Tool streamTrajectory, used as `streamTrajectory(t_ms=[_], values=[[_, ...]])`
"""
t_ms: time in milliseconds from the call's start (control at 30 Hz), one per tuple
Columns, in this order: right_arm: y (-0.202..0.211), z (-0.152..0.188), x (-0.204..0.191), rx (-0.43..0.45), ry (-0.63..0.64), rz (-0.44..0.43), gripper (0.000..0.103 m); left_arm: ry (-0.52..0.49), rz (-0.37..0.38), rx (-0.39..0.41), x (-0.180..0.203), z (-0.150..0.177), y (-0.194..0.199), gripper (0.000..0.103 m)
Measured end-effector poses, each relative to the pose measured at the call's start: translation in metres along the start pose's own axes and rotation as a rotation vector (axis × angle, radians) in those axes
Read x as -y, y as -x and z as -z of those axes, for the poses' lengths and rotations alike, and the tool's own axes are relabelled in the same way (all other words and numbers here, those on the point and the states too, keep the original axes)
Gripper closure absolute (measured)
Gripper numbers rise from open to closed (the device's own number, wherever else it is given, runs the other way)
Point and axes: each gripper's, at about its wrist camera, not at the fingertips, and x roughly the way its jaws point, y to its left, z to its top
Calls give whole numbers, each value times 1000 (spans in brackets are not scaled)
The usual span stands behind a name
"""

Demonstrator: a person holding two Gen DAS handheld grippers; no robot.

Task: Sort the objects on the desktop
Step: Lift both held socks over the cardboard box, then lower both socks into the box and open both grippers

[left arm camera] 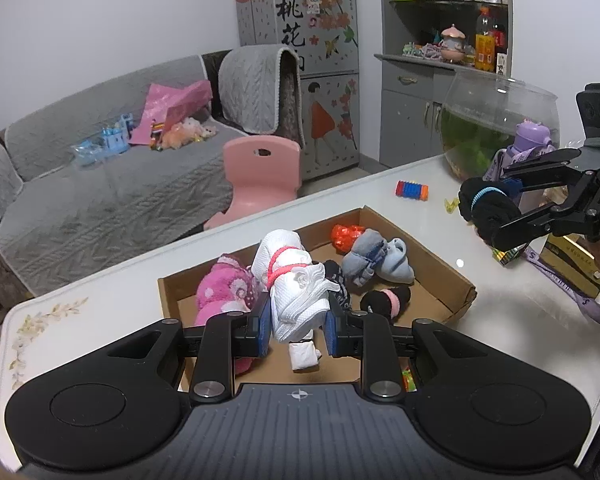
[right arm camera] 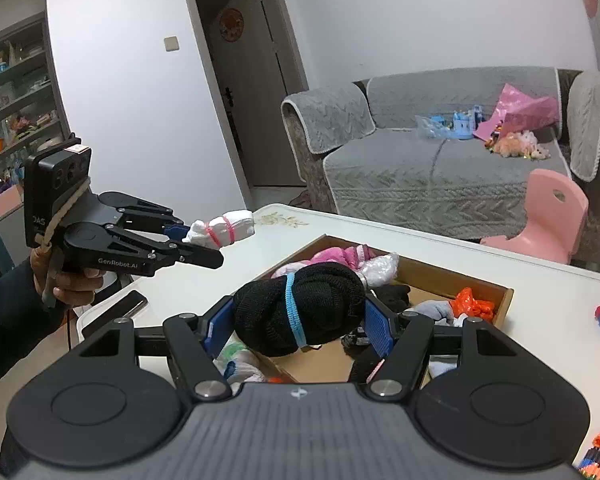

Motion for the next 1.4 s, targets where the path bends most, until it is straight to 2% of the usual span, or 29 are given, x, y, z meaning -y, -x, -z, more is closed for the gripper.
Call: streamTrajectory(t_ms=[333,667,900,1400], values=[[-11,2,15,-34,-33,16,39,19,36,-46,-4,-1,-30,71],[-19,14,24,-75,-48,37,39,24,67,-109,0,12,-56,71],[-29,24,25,-127,-41,58,39,10,114,-136,19,16,-74,71],[-55,42,30,-289,55,195,39,3,147,-221,40,29,-119,71]])
